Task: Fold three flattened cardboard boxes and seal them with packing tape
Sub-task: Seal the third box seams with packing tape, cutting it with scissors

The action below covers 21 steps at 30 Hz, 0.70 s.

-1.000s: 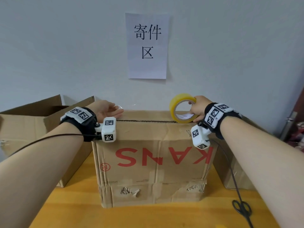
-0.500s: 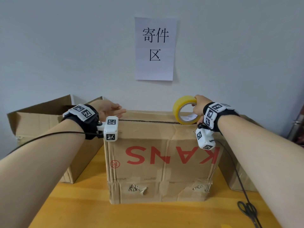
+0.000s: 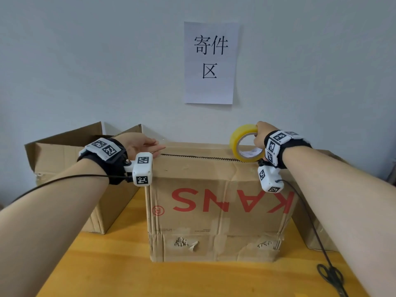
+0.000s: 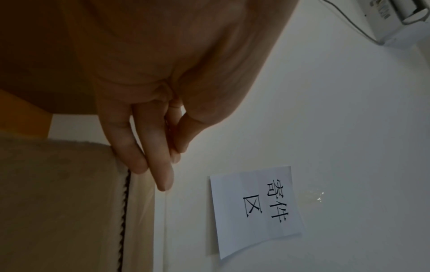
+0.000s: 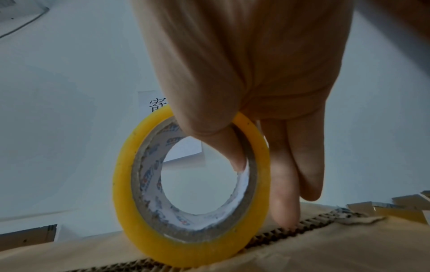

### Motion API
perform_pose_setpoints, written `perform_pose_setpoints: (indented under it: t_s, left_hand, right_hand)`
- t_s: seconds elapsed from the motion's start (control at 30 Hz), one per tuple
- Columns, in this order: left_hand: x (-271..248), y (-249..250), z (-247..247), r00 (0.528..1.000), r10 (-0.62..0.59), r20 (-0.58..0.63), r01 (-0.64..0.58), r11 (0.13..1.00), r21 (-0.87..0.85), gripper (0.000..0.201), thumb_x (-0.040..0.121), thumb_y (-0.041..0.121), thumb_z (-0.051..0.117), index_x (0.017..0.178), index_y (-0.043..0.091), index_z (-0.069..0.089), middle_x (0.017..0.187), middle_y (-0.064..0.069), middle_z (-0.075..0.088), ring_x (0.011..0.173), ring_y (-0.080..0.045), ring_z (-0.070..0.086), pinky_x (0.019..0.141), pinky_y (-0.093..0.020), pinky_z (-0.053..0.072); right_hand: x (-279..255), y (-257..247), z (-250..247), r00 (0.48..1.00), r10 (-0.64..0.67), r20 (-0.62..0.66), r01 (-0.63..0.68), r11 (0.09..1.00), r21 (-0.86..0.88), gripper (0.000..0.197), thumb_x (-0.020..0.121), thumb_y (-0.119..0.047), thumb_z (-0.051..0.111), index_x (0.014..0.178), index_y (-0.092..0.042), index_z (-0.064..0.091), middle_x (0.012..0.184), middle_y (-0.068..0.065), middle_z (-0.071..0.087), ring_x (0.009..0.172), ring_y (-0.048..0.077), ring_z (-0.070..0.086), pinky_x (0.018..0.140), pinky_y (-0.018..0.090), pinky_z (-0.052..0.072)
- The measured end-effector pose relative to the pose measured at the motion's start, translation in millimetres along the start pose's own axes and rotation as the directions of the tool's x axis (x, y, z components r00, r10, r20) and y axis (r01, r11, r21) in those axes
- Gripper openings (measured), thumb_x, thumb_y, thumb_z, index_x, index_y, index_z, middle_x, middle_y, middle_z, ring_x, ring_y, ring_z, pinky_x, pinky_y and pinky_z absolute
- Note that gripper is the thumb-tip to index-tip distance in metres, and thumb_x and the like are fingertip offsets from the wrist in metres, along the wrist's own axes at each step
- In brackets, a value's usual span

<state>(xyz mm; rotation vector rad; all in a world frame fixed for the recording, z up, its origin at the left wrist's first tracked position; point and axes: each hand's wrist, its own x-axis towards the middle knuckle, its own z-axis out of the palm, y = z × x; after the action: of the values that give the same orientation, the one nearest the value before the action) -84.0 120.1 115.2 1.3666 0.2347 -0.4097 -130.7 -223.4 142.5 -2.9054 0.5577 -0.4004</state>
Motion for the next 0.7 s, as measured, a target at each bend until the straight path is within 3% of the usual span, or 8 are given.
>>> perform_pose_setpoints:
  t_s: [0.1, 0.23, 0.4, 0.53, 0.63, 0.7]
  left_hand:
    - [-4.0, -0.4, -2.5, 1.0, -0.002, -0.006, 0.002, 1.0, 0.008, 0.011, 0.104, 0.014, 0.052, 0.098, 0.005, 0.056, 0.074, -0.009, 0.075, 0.073, -0.016, 0.074, 0.056, -0.028, 0.061]
    - [-3.6, -3.7, -8.8, 1.0, 0.016, -0.021, -0.016, 1.0, -0.003, 0.011, 0.105, 0.014, 0.048, 0.102, 0.008, 0.057, 0.091, -0.01, 0.076, 0.085, -0.013, 0.069, 0.071, -0.026, 0.057]
    - [1.2, -3.5, -13.1, 0.999, 0.014, -0.029, -0.014, 1.0, 0.002, 0.011, 0.106, 0.014, 0.048, 0.101, 0.008, 0.056, 0.073, -0.01, 0.075, 0.08, -0.013, 0.071, 0.077, -0.028, 0.056]
    - [5.7, -4.2, -18.5, 0.999, 0.012, -0.045, -0.012, 1.0, 0.0, 0.012, 0.106, 0.013, 0.047, 0.1, 0.008, 0.057, 0.077, -0.011, 0.076, 0.1, -0.013, 0.066, 0.099, -0.026, 0.049]
    - [9.6, -0.6, -21.3, 0.999, 0.031, -0.042, -0.032, 0.999, -0.019, 0.01, 0.105, 0.011, 0.049, 0.102, 0.007, 0.057, 0.089, -0.012, 0.076, 0.091, -0.012, 0.069, 0.095, -0.026, 0.052]
    - [10.4, 0.6, -19.7, 0.999, 0.04, -0.029, -0.04, 0.999, -0.007, 0.01, 0.105, 0.011, 0.048, 0.102, 0.006, 0.056, 0.081, -0.012, 0.076, 0.089, -0.012, 0.069, 0.088, -0.027, 0.054]
  right_hand:
    - [-2.2, -4.3, -0.8, 1.0, 0.002, 0.001, -0.002, 1.0, -0.023, 0.02, 0.099, -0.005, 0.05, 0.119, -0.002, 0.052, 0.078, 0.008, 0.049, 0.083, 0.03, 0.055, 0.07, 0.036, 0.04]
    - [-4.4, -6.5, -3.0, 1.0, 0.019, 0.002, -0.018, 0.998, -0.057, 0.015, 0.097, -0.004, 0.049, 0.112, -0.003, 0.052, 0.077, 0.009, 0.051, 0.073, 0.027, 0.053, 0.063, 0.035, 0.039]
    - [-6.9, -12.8, -8.8, 1.0, 0.008, -0.002, -0.009, 0.991, -0.131, 0.005, 0.096, -0.002, 0.05, 0.1, -0.004, 0.05, 0.075, 0.009, 0.051, 0.062, 0.022, 0.048, 0.054, 0.031, 0.034]
    - [-6.6, -9.8, -14.2, 1.0, 0.014, -0.028, -0.02, 0.975, -0.223, 0.006, 0.095, -0.003, 0.051, 0.101, -0.004, 0.053, 0.074, 0.009, 0.051, 0.07, 0.028, 0.055, 0.066, 0.036, 0.039]
    - [-9.2, -8.4, -17.5, 0.999, 0.01, -0.042, -0.021, 0.959, -0.282, 0.004, 0.097, -0.004, 0.05, 0.101, -0.005, 0.051, 0.073, 0.008, 0.048, 0.079, 0.032, 0.054, 0.069, 0.036, 0.038]
    - [-10.2, -7.1, -17.9, 0.998, 0.003, -0.056, -0.019, 0.956, -0.294, 0.007, 0.097, -0.005, 0.049, 0.104, -0.005, 0.051, 0.072, 0.009, 0.048, 0.079, 0.032, 0.054, 0.066, 0.035, 0.039]
